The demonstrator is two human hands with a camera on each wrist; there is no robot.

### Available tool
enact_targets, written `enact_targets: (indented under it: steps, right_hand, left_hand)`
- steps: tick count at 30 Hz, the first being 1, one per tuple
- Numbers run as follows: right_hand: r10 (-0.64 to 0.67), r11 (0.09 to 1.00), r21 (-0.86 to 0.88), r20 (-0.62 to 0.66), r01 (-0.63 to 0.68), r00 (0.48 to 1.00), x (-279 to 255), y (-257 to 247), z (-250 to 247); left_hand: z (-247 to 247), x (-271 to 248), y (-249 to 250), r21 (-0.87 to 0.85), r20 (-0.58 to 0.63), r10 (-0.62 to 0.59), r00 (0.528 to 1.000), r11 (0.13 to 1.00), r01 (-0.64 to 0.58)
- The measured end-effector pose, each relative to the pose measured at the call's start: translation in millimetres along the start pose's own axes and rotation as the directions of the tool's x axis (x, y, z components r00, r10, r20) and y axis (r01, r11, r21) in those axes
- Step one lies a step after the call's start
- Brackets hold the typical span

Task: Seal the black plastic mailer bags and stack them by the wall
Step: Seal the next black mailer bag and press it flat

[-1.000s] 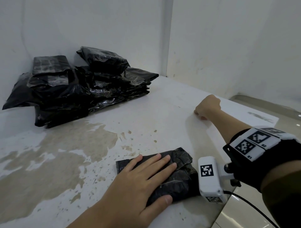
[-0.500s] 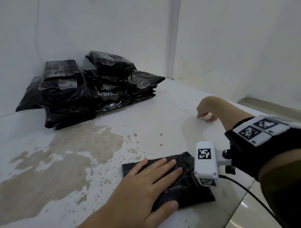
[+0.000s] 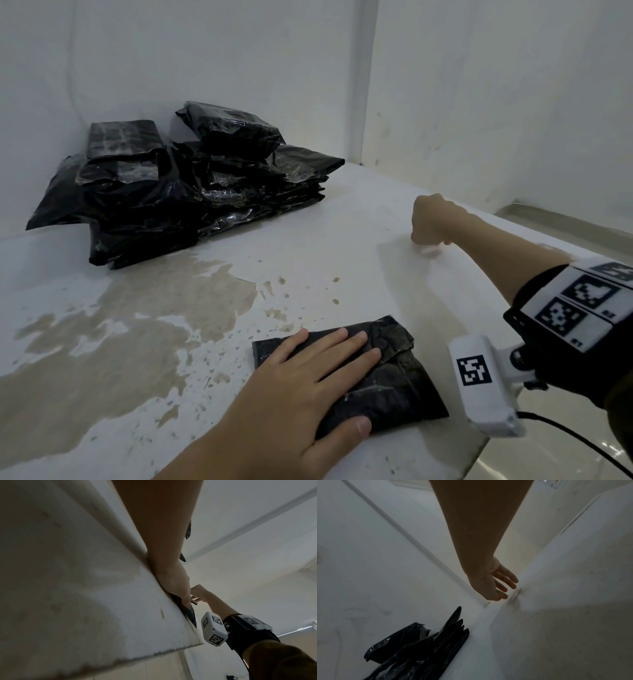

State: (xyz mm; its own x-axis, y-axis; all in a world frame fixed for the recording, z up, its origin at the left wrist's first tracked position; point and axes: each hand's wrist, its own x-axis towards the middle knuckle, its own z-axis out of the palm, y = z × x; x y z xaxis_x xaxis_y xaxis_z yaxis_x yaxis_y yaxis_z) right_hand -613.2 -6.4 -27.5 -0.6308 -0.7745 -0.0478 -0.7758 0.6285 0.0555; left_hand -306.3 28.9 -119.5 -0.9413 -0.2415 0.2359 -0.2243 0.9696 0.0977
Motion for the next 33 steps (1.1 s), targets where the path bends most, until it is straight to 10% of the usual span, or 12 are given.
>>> enact_targets:
  steps: [11, 22, 33]
  right_hand:
    - [-0.087, 0.981, -0.183, -0.154, 0.058, 0.984, 0, -3, 6]
    - [0.042, 0.869, 0.489, -0.224, 0.075, 0.974, 32, 4, 19]
    - [0.044, 0.891, 0.448, -0.247, 0.074, 0.968, 30, 10, 11]
  left_hand:
    - [-1, 2, 0, -0.005, 0.035, -0.015, 0.999, 1.000, 0.016]
    - [-2, 7, 0, -0.008, 0.079, -0.036, 0.996, 0.999, 0.037]
    - [-11, 3, 4, -0.124, 0.123, -0.042, 0.992, 0.991, 0.057]
